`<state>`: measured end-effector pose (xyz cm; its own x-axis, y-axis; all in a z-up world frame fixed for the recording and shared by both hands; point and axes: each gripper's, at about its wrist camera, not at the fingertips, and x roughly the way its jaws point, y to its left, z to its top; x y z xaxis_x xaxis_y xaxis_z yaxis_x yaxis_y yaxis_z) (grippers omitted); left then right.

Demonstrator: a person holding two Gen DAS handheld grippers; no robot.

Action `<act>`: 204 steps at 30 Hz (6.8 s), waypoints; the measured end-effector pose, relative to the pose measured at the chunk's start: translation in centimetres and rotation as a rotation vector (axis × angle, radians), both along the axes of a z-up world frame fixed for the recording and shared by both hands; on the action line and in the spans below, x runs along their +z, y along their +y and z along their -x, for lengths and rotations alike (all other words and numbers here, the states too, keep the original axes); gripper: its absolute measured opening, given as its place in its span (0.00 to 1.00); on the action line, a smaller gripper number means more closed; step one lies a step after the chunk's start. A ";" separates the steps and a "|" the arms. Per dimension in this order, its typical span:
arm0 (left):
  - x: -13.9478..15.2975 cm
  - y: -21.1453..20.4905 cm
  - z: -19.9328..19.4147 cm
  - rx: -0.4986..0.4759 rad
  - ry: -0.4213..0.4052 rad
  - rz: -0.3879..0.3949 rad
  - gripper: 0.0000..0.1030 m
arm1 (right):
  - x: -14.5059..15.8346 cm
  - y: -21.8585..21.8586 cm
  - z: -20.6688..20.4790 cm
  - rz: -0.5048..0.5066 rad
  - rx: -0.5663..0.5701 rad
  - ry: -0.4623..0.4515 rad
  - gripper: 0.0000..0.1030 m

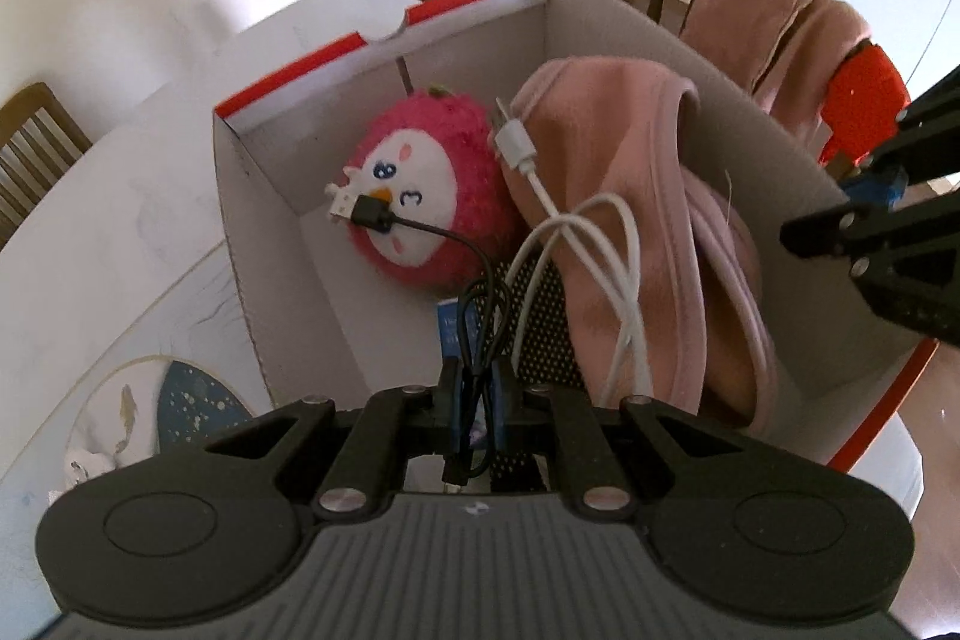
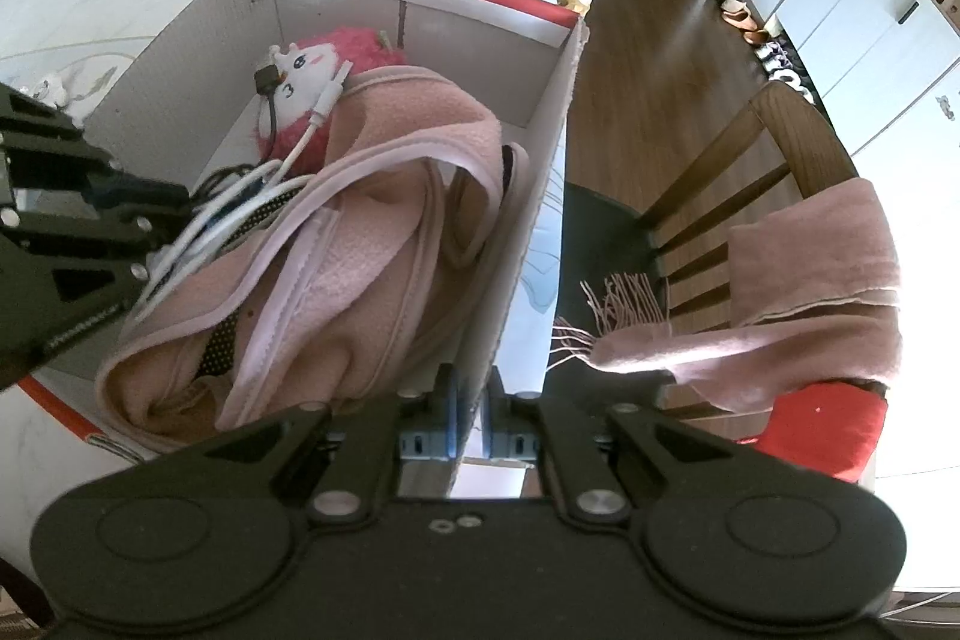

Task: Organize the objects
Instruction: 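Carry the black cable into the box and open the left gripper, then move the left tool back to the white tooth-shaped plush, then close the left gripper on the white plush and lift it, then carry the white plush into the box and open the left gripper, then move the left tool back to the pink pony-print face mask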

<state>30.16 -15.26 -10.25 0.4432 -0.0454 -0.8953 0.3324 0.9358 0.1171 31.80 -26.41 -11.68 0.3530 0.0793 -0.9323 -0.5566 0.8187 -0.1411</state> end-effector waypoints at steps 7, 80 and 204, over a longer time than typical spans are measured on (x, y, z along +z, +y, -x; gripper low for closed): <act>-1.1 0.1 -0.2 -0.007 0.028 -0.025 0.08 | 0.0 -0.1 0.0 0.000 0.000 0.000 0.06; -0.3 27.5 3.3 0.337 -0.135 0.136 0.98 | -0.5 0.3 -0.3 0.046 -0.031 0.030 0.08; 5.3 4.5 1.4 -0.079 -0.048 0.206 0.72 | -0.4 -0.6 0.1 -0.026 -0.013 0.020 0.07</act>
